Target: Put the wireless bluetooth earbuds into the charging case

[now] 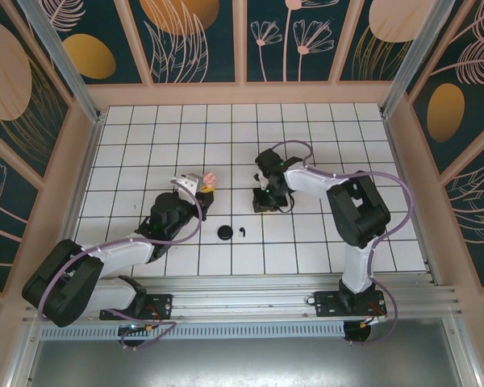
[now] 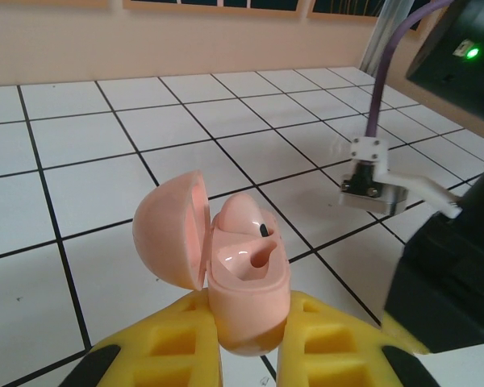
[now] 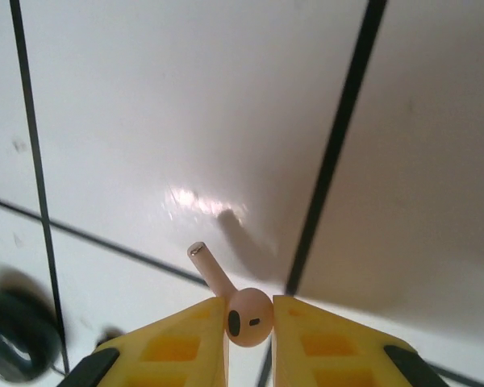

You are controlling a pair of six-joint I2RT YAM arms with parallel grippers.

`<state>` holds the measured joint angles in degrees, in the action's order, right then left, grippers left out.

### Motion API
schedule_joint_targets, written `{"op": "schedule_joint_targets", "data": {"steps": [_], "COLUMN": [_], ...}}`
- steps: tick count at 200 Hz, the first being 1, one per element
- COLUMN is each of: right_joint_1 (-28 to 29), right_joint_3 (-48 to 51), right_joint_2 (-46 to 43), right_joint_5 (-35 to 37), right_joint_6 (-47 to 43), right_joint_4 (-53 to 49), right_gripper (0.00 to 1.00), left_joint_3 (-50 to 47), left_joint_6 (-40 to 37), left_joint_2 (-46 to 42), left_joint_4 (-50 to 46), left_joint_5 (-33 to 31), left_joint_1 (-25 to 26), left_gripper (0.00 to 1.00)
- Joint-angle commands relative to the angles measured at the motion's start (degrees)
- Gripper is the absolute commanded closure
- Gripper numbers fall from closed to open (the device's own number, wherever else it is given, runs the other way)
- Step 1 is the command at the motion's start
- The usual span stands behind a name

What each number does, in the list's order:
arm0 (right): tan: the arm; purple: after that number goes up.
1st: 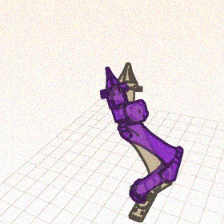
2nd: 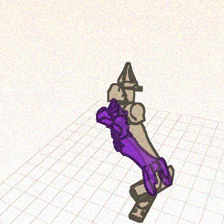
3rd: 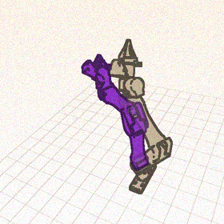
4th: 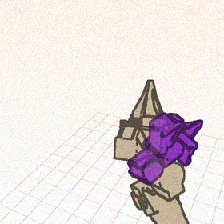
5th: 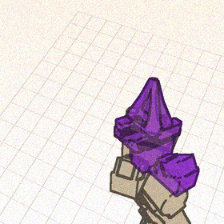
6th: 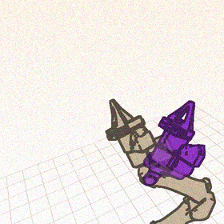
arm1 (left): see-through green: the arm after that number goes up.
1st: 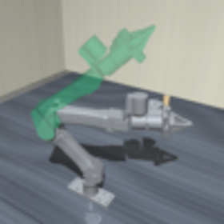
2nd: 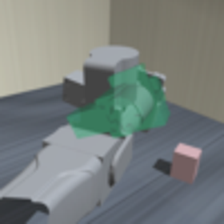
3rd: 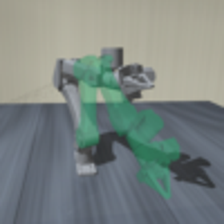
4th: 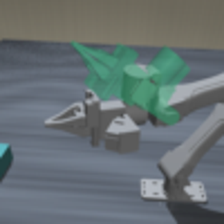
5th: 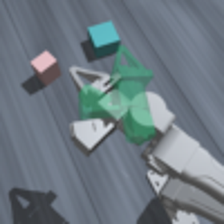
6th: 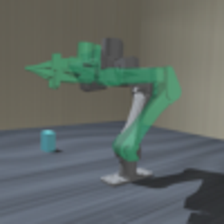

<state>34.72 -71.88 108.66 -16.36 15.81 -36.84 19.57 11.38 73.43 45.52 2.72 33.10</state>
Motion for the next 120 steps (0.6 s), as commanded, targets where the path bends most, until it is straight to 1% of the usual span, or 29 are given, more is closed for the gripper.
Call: {"op": "schedule_joint_targets", "data": {"steps": [1, 20, 68, 92, 107, 120], "right_joint_1": [-1.2, -2.3, -3.1, -3.0, -3.0, -3.1], "right_joint_3": [2.8, 4.7, 7.1, 6.7, 6.1, 5.5], "right_joint_2": [-3.6, -4.8, -5.8, -5.7, -4.7, -4.0], "right_joint_5": [0.1, -0.3, 1.9, 2.1, 3.7, 5.1], "right_joint_6": [-7.2, -10.4, -18.8, -19.4, -19.2, -18.8], "right_joint_4": [-5.0, -6.8, -11.6, -11.6, -12.2, -12.6], "right_gripper": [0.81, 0.81, 0.81, 0.80, 0.80, 0.76], "left_joint_3": [2.0, 2.3, 2.6, 2.9, 3.0, 3.1], "left_joint_6": [-1.4, -1.4, -1.7, -1.9, -1.9, -2.1], "left_joint_2": [-0.2, -0.1, -0.5, -0.6, -0.6, -0.6], "left_joint_4": [-0.5, -1.0, -2.1, -2.6, -3.0, -3.2], "left_joint_5": [1.6, 2.2, 3.0, 3.3, 3.3, 3.4], "left_joint_1": [-0.1, -0.2, -0.2, -0.2, -0.2, -0.1], "left_gripper": [0.91, 0.91, 0.91, 0.91, 0.91, 0.91]}}
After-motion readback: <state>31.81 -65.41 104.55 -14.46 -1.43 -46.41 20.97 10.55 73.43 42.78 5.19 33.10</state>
